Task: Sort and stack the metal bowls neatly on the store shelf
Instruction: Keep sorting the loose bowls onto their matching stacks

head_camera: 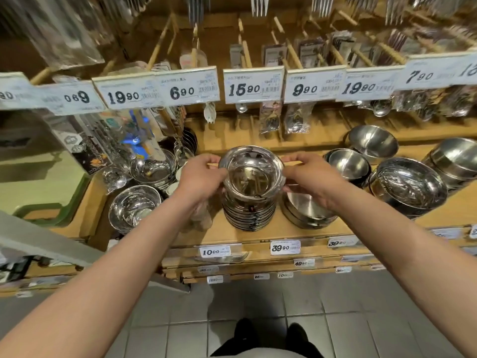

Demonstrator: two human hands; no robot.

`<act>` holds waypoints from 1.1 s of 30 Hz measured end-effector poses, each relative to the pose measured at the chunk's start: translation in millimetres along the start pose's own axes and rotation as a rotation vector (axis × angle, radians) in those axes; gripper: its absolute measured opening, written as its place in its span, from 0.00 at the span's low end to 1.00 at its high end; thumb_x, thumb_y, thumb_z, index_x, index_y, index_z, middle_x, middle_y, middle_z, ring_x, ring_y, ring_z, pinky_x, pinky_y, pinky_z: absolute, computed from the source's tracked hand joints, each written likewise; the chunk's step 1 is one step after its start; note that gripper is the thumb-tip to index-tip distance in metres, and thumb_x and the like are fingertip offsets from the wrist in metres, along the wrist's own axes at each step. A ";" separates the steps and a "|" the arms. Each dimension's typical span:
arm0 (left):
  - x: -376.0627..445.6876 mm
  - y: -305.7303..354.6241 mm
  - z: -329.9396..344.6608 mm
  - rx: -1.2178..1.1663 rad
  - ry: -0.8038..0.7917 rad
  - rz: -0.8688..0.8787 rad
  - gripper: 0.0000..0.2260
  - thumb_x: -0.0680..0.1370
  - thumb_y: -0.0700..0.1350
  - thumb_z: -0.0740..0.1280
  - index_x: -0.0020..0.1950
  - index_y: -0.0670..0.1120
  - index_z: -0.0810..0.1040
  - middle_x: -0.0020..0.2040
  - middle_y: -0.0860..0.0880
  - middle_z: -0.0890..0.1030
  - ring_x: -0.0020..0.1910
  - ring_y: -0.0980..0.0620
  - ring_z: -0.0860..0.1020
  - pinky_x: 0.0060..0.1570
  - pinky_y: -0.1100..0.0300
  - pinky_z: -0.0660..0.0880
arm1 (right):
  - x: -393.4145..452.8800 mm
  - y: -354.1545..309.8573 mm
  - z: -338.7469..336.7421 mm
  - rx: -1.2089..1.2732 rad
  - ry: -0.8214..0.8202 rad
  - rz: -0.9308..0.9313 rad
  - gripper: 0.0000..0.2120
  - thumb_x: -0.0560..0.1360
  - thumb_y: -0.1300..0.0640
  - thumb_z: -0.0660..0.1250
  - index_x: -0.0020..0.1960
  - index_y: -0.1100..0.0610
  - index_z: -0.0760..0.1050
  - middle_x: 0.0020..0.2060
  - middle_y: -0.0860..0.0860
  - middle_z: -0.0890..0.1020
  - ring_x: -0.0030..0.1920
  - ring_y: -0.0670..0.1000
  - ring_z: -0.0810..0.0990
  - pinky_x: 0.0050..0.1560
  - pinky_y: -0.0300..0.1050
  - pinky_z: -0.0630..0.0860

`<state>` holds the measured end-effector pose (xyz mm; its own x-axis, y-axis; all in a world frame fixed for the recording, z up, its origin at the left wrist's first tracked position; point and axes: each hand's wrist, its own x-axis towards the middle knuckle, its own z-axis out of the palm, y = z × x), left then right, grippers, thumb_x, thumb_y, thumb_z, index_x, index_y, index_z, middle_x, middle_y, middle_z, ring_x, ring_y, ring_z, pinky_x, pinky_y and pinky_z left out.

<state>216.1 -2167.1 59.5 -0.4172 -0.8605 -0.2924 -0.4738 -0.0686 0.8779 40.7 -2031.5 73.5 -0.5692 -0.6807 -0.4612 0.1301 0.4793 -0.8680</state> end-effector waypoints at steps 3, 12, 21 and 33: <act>10.8 -9.4 4.2 0.053 0.010 0.000 0.07 0.75 0.38 0.73 0.51 0.48 0.83 0.44 0.46 0.87 0.39 0.47 0.86 0.43 0.50 0.84 | 13.3 3.8 8.1 -0.094 0.014 -0.019 0.14 0.74 0.69 0.72 0.58 0.60 0.77 0.51 0.64 0.85 0.42 0.60 0.85 0.52 0.60 0.84; 17.5 -27.4 15.2 0.418 0.122 0.232 0.09 0.77 0.38 0.68 0.55 0.43 0.85 0.36 0.53 0.80 0.38 0.52 0.75 0.45 0.61 0.67 | 32.5 30.8 21.8 -0.391 0.133 -0.095 0.12 0.72 0.65 0.72 0.53 0.56 0.76 0.43 0.57 0.84 0.42 0.58 0.86 0.48 0.59 0.84; 20.0 -30.5 21.2 0.438 0.146 0.241 0.10 0.76 0.36 0.67 0.54 0.44 0.85 0.41 0.48 0.83 0.38 0.49 0.79 0.44 0.55 0.77 | 35.4 42.4 26.6 -0.566 0.190 -0.183 0.13 0.71 0.59 0.73 0.53 0.55 0.76 0.42 0.51 0.82 0.44 0.53 0.80 0.42 0.44 0.73; -2.7 -32.4 8.9 0.426 0.126 0.271 0.07 0.81 0.47 0.67 0.55 0.47 0.80 0.44 0.48 0.81 0.45 0.43 0.80 0.43 0.53 0.72 | 8.3 43.5 6.2 -0.389 0.189 -0.159 0.15 0.76 0.56 0.69 0.62 0.55 0.77 0.43 0.49 0.84 0.46 0.54 0.84 0.54 0.55 0.81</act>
<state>225.6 -2158.1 28.5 -0.4840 -0.8750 -0.0051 -0.6464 0.3536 0.6761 46.7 -2019.8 30.7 -0.7004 -0.6668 -0.2546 -0.2646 0.5739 -0.7750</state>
